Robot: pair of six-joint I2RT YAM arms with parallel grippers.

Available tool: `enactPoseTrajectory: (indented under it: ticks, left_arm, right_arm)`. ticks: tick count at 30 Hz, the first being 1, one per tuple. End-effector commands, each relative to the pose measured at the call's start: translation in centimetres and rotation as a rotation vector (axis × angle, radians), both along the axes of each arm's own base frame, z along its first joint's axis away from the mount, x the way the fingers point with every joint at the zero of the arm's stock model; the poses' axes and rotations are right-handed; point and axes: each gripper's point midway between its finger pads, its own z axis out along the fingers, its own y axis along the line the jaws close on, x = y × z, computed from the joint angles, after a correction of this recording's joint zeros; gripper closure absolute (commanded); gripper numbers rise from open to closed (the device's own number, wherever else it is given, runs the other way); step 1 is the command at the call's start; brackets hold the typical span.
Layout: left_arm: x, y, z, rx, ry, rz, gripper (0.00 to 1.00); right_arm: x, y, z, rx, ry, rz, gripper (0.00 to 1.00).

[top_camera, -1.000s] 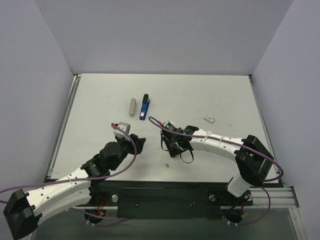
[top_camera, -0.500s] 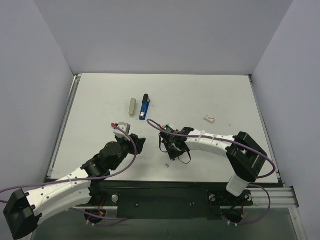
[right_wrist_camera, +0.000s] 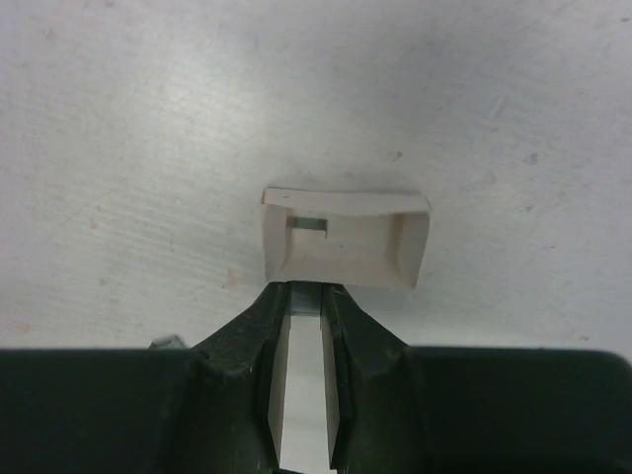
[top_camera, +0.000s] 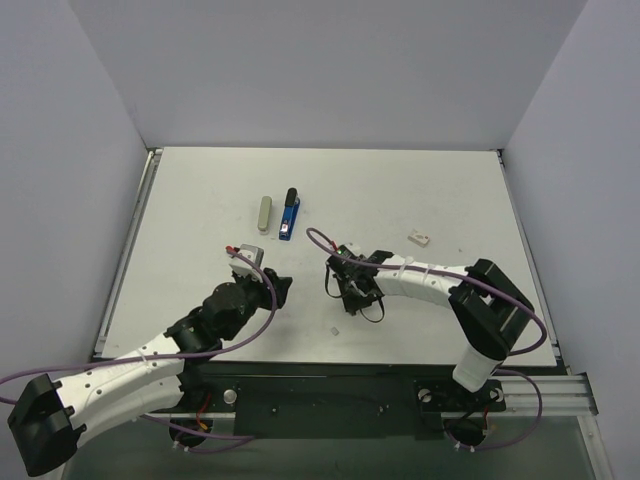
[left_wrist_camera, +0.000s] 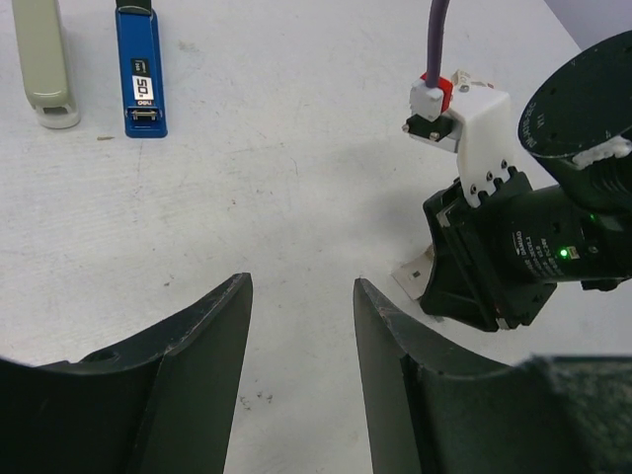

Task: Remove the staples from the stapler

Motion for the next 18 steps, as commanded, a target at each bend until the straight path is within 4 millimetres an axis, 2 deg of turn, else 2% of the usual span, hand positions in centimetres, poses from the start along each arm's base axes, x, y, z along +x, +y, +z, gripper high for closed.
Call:
enactPoseTrajectory:
  ticks: [1,7,11,15,18]
  left_arm:
    - [0.4,-0.5,1.7,-0.056,-0.033,0.002,0.44]
    - [0.5,-0.3,1.6,-0.052,-0.035,0.011,0.44]
    - [0.5,-0.4,1.5,-0.050,-0.033,0.008,0.44]
    - [0.5,-0.5,1.5,-0.052,-0.031,0.003,0.44]
    - [0.4,-0.6,1.5,-0.052,-0.029,-0.001,0.44]
  right_arm:
    - [0.8,-3.4,-0.9,-0.089,-0.013,-0.096,0.96]
    - [1.7,-4.1,-0.8,-0.087,-0.019,-0.119,0.96]
    - [1.3,-4.2,-0.6,-0.086,-0.009,-0.108,0.96]
    - [1.1,-4.6,0.6,-0.097,-0.034,-0.099,0.96]
    - [1.2,-4.4,2.5,-0.099,-0.070,-0.079,0.96]
